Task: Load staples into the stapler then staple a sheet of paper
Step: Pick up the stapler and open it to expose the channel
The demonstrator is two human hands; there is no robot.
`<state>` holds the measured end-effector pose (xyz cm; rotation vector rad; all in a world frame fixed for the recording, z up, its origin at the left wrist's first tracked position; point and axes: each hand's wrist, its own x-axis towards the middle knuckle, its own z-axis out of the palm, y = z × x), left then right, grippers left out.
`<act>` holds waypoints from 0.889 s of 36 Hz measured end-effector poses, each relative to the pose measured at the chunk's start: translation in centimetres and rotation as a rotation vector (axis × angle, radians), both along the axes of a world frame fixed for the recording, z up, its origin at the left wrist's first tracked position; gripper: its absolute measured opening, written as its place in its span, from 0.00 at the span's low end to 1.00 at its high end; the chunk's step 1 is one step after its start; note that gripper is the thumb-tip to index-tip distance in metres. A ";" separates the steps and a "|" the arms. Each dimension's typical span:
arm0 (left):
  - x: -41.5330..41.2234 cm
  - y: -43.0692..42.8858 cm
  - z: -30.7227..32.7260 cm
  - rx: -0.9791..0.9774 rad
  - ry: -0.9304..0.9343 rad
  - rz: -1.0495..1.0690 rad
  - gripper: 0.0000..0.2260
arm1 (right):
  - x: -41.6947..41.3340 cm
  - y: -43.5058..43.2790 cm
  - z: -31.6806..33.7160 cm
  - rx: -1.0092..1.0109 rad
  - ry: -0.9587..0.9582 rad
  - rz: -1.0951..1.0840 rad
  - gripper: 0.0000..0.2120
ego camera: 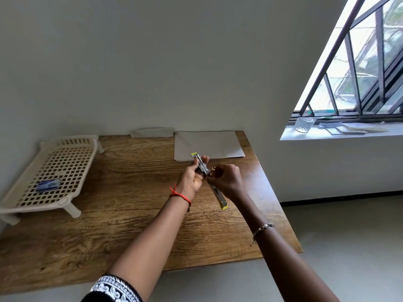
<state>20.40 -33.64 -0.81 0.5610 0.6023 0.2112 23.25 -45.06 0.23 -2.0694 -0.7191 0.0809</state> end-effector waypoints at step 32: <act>-2.1 -0.8 -4.6 0.573 0.577 0.003 0.13 | 0.9 -1.4 -6.1 -0.365 0.066 -0.014 0.11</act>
